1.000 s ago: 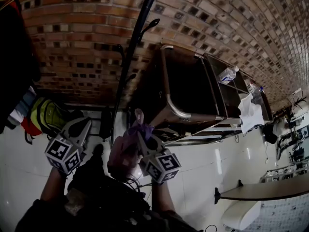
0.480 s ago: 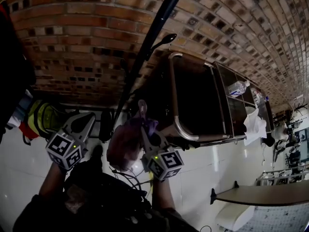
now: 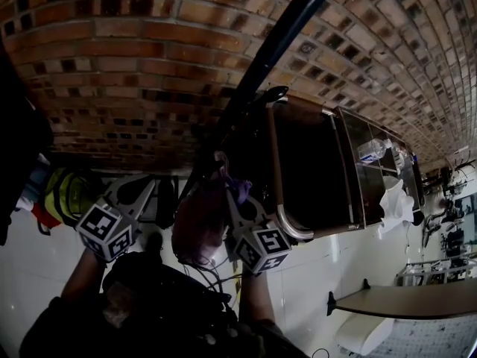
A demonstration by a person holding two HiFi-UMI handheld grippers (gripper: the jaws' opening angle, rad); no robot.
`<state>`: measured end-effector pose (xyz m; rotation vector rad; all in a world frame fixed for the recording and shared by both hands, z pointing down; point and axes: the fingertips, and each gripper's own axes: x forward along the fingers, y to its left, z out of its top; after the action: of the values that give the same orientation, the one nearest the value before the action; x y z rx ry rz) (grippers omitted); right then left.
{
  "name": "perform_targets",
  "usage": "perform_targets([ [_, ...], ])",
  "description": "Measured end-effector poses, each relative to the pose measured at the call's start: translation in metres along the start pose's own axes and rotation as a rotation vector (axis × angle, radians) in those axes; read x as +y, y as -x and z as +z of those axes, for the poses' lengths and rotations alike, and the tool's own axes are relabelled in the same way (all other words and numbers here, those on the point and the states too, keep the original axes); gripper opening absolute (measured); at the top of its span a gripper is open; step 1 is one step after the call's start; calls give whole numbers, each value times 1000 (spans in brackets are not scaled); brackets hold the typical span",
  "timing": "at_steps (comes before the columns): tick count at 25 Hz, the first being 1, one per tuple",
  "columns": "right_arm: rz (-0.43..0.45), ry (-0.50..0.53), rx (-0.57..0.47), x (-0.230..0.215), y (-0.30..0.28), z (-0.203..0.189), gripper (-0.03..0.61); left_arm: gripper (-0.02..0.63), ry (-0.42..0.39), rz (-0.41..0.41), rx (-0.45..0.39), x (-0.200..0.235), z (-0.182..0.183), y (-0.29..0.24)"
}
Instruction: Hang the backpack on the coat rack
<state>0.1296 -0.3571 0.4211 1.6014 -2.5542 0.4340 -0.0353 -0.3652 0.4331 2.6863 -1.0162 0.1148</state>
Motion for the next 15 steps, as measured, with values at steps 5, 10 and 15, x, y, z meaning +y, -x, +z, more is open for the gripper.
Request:
perform_targets([
  [5,-17,11,11,-10,-24,11,15,35,-8,-39,5,24,6,-23],
  [10,-47,32,17,-22,-48,21,15,35,4,-80,-4,41,15,-47],
  [15,-5,122,44,-4,-74,28,15,35,7,-94,0,58,22,-63],
])
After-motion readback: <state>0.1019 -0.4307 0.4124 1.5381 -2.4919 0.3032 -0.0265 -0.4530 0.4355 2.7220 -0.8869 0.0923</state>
